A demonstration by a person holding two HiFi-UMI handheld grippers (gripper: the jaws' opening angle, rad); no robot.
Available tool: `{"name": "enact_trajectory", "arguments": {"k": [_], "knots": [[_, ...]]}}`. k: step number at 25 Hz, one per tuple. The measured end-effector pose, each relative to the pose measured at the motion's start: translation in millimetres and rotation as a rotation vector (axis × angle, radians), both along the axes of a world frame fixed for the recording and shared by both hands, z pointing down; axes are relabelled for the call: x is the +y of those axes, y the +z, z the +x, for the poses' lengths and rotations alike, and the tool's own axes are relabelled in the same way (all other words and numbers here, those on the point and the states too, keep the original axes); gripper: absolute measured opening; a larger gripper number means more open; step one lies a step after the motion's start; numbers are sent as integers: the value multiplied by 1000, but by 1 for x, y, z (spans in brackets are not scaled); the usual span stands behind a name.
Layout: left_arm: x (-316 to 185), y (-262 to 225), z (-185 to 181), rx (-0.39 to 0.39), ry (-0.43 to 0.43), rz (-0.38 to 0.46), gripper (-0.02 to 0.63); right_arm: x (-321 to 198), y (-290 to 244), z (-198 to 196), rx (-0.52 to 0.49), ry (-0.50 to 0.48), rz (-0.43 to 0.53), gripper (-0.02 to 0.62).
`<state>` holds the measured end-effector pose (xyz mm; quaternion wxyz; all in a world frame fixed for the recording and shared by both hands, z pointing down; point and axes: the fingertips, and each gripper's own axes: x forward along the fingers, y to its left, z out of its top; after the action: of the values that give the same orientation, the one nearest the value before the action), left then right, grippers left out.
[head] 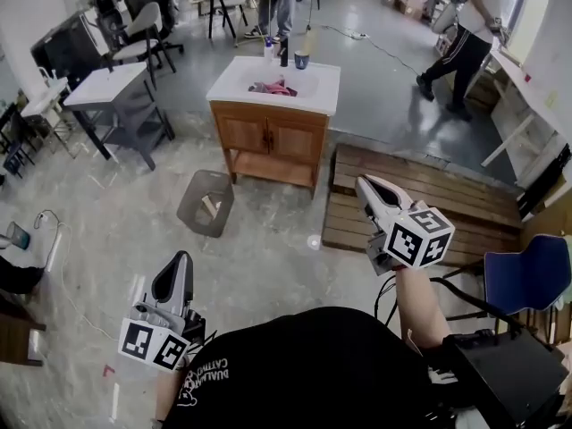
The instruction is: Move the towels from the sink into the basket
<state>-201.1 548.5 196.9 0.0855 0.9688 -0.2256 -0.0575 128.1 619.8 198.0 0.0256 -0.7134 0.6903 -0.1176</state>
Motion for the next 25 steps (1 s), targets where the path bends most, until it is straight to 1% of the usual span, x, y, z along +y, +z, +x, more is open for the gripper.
{"name": "enact_trajectory", "arguments": {"k": [5,9,12,16,21,25], "knots": [[-35,5,46,28,-28,-2,6,-33,4,37,2,-67,4,6],[-52,11,85,20,-33,8,6,-53,12,60,-23,-121,21,6],[-58,15,108,6,-27,-16,5,-64,24,65,-17,-163,7,6],[-65,15,136,-17,5,-37,6,-81,43,66,15,-214,-36,6],[-83,17,168,-50,44,-44,6,-96,54,66,27,-242,-62,6],[-112,16,195,-60,77,-41,6,-115,65,82,-1,-228,-86,6]]}}
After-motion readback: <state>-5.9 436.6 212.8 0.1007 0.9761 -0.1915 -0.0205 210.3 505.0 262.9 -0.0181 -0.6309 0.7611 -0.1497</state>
